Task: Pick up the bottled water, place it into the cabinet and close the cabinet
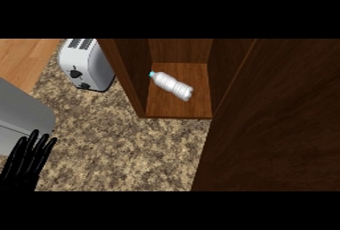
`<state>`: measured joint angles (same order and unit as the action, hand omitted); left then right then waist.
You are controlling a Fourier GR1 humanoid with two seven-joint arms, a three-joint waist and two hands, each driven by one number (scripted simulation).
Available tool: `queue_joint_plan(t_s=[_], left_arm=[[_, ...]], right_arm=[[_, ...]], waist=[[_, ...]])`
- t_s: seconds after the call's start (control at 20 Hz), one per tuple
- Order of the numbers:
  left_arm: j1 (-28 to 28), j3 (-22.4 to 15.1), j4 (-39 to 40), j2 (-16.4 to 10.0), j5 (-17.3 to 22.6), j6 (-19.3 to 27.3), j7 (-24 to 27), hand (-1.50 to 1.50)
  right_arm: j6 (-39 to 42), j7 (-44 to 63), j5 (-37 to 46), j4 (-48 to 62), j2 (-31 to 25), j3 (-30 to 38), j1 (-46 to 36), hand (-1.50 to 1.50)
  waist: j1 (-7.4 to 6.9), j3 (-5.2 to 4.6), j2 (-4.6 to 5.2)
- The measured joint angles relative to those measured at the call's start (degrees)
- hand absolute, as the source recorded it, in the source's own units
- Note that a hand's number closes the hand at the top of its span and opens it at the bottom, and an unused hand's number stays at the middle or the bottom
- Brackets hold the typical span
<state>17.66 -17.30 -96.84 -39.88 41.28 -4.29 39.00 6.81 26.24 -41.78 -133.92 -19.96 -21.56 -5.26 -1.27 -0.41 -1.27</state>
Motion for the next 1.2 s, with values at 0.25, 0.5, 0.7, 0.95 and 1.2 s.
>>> queue_joint_plan(t_s=[0.25,0.5,0.7,0.95,1.2], left_arm=[[1.5,2.1,-1.9,-2.5,1.8,-1.5,-1.0,-1.50],[3.5,4.0,-5.0,-4.5,3.5,-2.4,-2.0,-1.50],[4.4,5.9,-7.4,-5.9,5.0,-2.7,-3.4,-1.50],[5.5,8.8,-10.0,-7.6,7.0,-3.9,-5.0,-1.50],[7.2,10.9,-12.1,-7.7,7.4,-4.2,-6.4,-1.50]], right_arm=[[-7.9,2.2,8.5,1.8,4.1,-8.6,-9.8,1.50],[-18.0,5.4,22.5,6.8,12.7,-18.2,-20.1,1.50],[-29.0,4.8,26.8,14.4,17.1,-23.7,-28.9,1.50],[-39.9,2.5,21.5,24.2,19.1,-23.6,-39.9,1.50],[-39.2,-2.0,12.2,33.6,19.7,-19.5,-48.0,1.50]], waist=[[0.01,-0.03,-0.06],[-0.47,0.05,0.12],[-0.91,0.16,0.50],[-1.67,0.27,0.99],[-1.48,0.35,1.31]])
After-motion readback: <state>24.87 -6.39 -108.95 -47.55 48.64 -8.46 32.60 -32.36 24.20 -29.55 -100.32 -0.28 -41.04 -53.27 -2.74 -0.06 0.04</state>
